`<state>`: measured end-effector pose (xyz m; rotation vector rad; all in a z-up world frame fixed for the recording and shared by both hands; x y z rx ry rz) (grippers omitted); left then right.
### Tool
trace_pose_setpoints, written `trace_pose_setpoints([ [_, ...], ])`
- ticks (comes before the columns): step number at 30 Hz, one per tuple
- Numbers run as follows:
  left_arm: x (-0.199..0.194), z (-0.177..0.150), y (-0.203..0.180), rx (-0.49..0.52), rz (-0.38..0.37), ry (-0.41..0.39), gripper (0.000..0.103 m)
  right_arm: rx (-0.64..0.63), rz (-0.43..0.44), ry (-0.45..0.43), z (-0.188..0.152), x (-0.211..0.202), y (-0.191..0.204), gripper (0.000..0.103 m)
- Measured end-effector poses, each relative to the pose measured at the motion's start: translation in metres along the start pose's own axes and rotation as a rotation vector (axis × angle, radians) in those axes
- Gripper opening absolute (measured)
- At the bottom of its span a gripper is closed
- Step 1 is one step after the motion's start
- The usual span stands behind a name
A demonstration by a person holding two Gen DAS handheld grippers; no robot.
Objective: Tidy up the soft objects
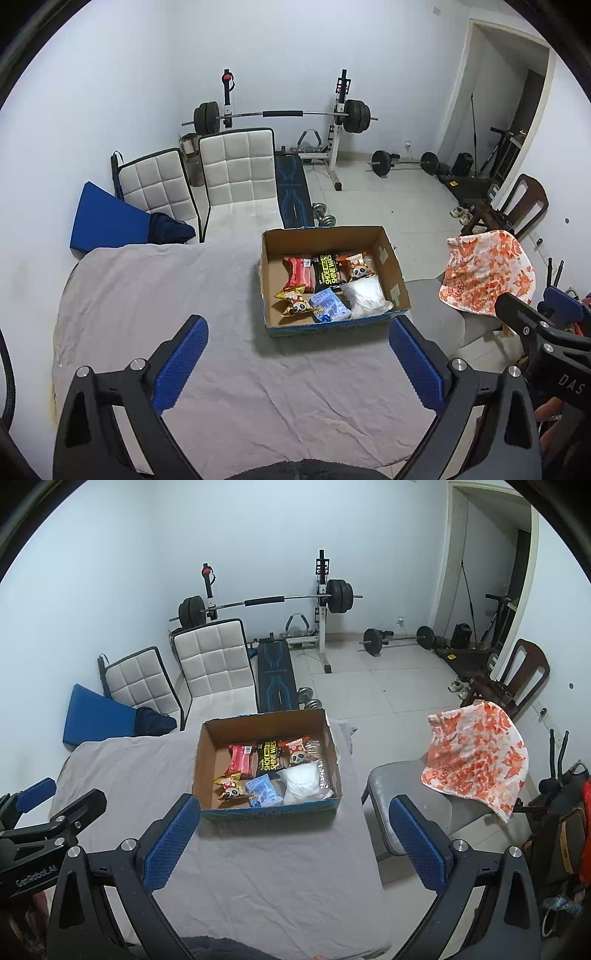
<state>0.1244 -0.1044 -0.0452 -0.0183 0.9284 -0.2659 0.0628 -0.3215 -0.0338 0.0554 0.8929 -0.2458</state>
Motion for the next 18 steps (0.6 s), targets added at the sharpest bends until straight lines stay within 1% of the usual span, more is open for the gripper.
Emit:
trace_pose_setpoints([
  [18, -0.011, -0.001, 0.004, 0.032, 0.014, -0.02, 0.1, 0.011, -0.034, -0.008, -0.005, -0.012, 0.0, 0.103],
])
Point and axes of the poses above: each gripper's, at about its wrist camera, not at the fingertips, and x roughly the way its jaws point, y to its left, z to its top, the point moved 9 cm from there along x, roughly the way its jaws point, and after that the axes turned 6 degrees about -x, right-handed, at the moved point
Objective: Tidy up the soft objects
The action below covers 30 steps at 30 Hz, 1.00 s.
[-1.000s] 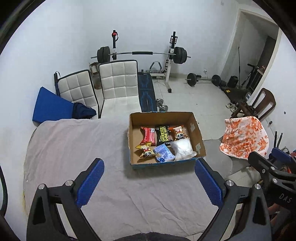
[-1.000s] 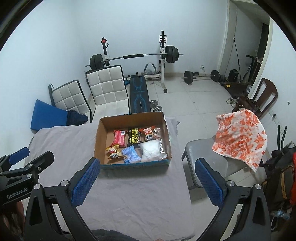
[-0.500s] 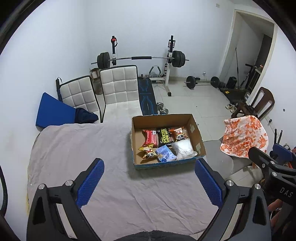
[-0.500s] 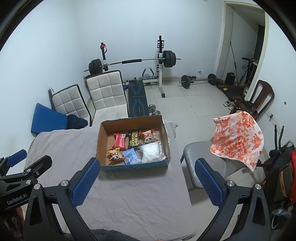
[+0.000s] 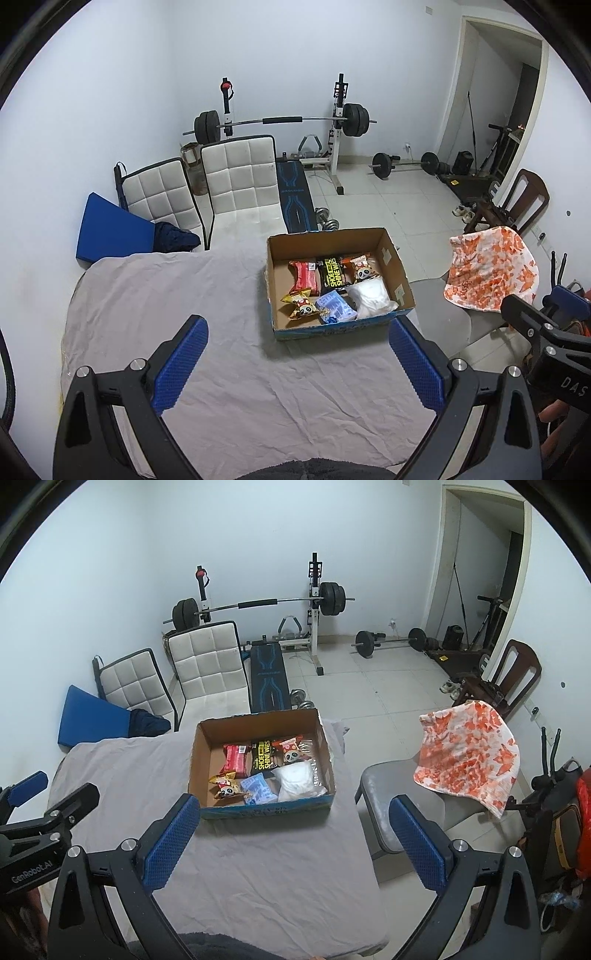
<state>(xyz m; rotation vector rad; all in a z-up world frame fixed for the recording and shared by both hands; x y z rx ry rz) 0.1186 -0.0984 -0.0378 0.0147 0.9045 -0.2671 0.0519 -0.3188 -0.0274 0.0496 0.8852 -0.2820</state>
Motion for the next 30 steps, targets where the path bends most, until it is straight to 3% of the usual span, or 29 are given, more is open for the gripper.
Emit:
trace_pose_setpoints([
  [30, -0.003, -0.002, -0.001, -0.006, -0.003, -0.006, 0.1, 0.016, -0.032, -0.007, -0.015, -0.014, -0.007, 0.103],
])
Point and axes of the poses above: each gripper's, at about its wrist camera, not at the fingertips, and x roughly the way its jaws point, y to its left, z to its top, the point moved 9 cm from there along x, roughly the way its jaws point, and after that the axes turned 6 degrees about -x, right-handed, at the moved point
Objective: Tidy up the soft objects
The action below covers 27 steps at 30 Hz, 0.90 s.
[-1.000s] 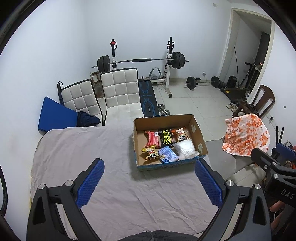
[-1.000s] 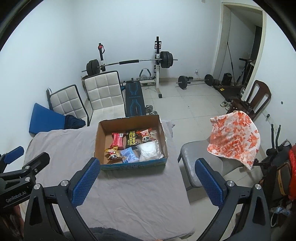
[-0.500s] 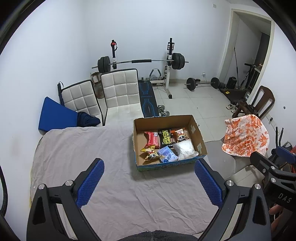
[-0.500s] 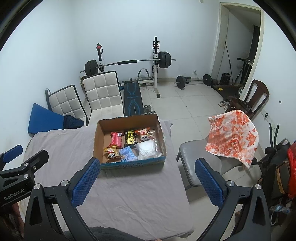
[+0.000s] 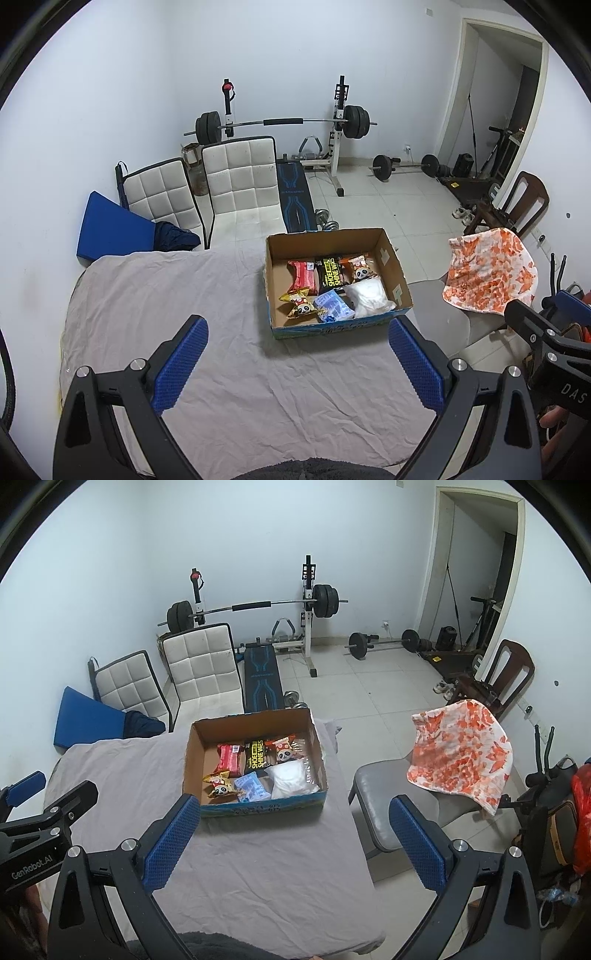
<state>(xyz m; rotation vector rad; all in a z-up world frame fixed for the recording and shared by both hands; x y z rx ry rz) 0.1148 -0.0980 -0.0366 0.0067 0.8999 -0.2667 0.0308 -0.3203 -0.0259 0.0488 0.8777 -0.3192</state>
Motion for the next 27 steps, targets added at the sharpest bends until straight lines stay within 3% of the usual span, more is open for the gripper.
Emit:
trace_pose_setpoints([
  [27, -0.0058, -0.0003, -0.0079, -0.022, -0.005, -0.014, 0.1, 0.001, 0.01, -0.003, 0.0023, -0.004, -0.0003, 0.103],
])
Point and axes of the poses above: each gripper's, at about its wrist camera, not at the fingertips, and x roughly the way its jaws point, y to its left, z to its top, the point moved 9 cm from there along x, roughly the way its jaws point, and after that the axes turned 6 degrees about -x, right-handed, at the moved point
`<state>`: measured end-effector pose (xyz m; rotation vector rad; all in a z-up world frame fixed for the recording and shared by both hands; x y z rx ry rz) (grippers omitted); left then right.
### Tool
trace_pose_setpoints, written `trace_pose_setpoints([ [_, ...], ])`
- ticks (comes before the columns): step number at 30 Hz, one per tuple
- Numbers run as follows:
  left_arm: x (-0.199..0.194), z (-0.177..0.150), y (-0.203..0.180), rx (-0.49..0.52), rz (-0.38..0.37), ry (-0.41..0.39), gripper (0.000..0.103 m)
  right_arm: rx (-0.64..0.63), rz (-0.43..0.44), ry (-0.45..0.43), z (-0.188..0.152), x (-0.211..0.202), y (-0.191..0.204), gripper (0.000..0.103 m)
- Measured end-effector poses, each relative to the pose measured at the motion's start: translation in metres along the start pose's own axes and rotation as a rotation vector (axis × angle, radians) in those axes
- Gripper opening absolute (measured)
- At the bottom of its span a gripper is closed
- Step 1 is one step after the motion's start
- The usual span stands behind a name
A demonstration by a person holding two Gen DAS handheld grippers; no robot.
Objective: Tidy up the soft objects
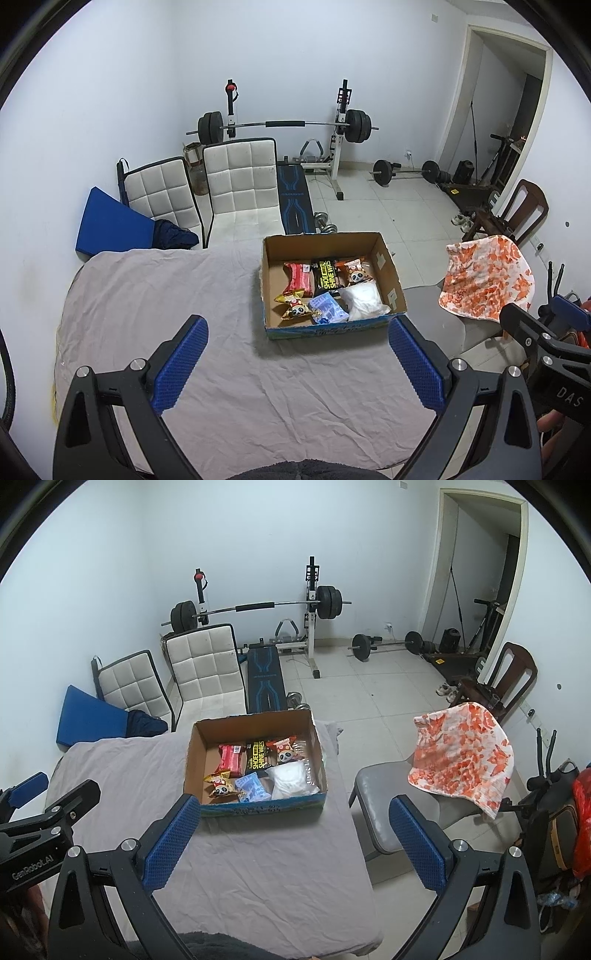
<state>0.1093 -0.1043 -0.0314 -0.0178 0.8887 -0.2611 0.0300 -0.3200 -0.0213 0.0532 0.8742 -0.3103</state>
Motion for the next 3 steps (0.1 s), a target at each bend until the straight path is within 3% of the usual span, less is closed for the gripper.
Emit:
trace_pose_setpoints([
  [3, -0.0003, -0.0005, -0.0013, -0.006, 0.01, -0.001, 0.1, -0.002, 0.004, -0.001, 0.0015, -0.0001, -0.0009, 0.103],
])
Point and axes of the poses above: each gripper's, at about its wrist camera, not at the fingertips, and x roughly the way its jaws point, y to its left, z to its top, the point moved 9 cm from there along x, roughly the way its jaws point, and after that the axes turned 6 degrees about -x, right-handed, at the moved point
